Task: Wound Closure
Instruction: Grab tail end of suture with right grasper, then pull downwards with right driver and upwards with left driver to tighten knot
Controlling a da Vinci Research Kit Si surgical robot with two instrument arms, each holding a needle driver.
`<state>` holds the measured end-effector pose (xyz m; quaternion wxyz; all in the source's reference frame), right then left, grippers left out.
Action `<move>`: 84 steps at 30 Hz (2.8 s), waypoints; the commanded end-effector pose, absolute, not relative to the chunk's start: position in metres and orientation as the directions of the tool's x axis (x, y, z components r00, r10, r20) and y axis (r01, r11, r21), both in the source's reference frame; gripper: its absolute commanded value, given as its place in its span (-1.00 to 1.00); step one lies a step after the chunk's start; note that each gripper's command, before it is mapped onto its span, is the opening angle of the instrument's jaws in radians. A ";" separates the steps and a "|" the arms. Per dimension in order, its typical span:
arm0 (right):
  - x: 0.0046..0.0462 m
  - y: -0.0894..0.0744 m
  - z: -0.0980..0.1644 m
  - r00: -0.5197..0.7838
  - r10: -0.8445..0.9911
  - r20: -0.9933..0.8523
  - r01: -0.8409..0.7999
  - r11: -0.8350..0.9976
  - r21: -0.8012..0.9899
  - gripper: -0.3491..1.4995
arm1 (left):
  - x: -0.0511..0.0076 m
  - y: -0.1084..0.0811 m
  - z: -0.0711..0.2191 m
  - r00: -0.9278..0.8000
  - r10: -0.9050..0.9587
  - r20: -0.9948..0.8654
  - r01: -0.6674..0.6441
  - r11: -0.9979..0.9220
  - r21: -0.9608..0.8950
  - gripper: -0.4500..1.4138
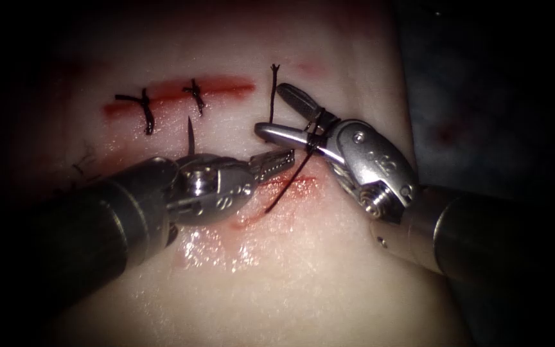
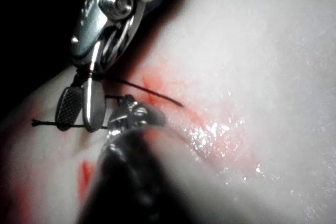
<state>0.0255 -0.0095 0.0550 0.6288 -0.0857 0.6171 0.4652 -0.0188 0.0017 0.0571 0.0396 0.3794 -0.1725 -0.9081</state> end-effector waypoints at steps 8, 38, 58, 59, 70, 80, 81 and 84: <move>0.0270 -0.008 0.056 -0.206 0.489 -0.848 -0.695 0.537 0.478 0.16 | -0.0190 0.002 0.058 -0.705 -0.200 -0.681 -0.061 -0.939 0.339 -1.00; 0.0284 -0.015 0.055 -0.123 0.319 -0.940 -0.648 0.692 0.319 -1.00 | -0.0147 0.003 0.057 -0.714 -0.201 -0.671 -0.069 -0.933 0.353 -1.00; 0.0281 -0.024 0.054 -0.075 0.217 -0.973 -0.638 0.739 0.214 -1.00 | -0.0102 0.008 0.053 -0.737 -0.174 -0.654 -0.118 -0.919 0.377 -1.00; 0.0281 -0.024 0.054 -0.075 0.218 -0.973 -0.638 0.739 0.215 -1.00 | -0.0103 0.009 0.052 -0.738 -0.178 -0.651 -0.115 -0.917 0.381 -1.00; 0.0290 -0.024 0.053 -0.060 0.217 -0.974 -0.641 0.739 0.204 -1.00 | -0.0136 0.015 0.051 -0.747 -0.183 -0.640 -0.127 -0.905 0.406 -1.00; 0.0287 -0.026 0.054 -0.037 0.209 -0.977 -0.636 0.749 0.185 -1.00 | -0.0137 0.019 0.051 -0.749 -0.180 -0.638 -0.146 -0.894 0.423 -1.00; 0.0288 -0.026 0.054 -0.037 0.211 -0.977 -0.637 0.749 0.186 -1.00 | -0.0137 0.019 0.051 -0.749 -0.180 -0.638 -0.146 -0.894 0.423 -1.00; 0.0289 -0.026 0.053 -0.035 0.217 -0.976 -0.637 0.747 0.189 -1.00 | -0.0136 0.019 0.051 -0.751 -0.179 -0.636 -0.146 -0.894 0.424 -1.00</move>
